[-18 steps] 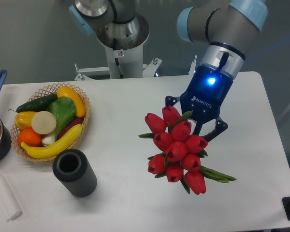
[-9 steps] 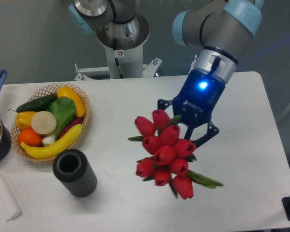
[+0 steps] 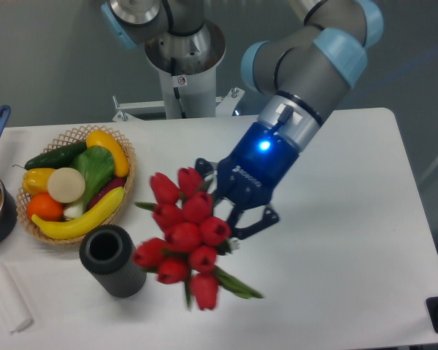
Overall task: Insert the flowers into the vase
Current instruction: 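Carry the tulips over the black vase, stems pointing down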
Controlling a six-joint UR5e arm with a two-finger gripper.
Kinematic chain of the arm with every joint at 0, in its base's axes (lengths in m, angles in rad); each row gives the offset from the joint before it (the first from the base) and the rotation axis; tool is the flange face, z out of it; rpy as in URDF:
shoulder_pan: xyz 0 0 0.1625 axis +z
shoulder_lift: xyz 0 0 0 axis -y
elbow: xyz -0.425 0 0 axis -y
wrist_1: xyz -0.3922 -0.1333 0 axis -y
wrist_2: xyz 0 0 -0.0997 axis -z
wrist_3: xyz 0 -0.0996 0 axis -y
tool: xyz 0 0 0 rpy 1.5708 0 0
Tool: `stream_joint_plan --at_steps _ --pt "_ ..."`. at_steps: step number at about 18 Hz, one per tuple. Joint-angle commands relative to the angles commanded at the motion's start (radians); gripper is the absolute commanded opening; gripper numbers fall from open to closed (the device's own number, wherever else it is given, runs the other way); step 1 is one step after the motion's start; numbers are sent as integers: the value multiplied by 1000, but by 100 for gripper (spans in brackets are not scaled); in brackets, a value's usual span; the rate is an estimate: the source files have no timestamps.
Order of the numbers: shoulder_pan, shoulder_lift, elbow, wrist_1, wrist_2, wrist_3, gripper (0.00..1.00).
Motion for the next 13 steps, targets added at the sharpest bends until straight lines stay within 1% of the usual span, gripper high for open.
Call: stream_joint_plan --at_steps 4,8,11,13 --pt "-20 5 -38 2 -92 5 37" --pt "-55 5 -51 0 -115 8 37" --pt "-67 5 -66 2 -199 11 37" --pt "-71 0 -92 0 -249 69 37"
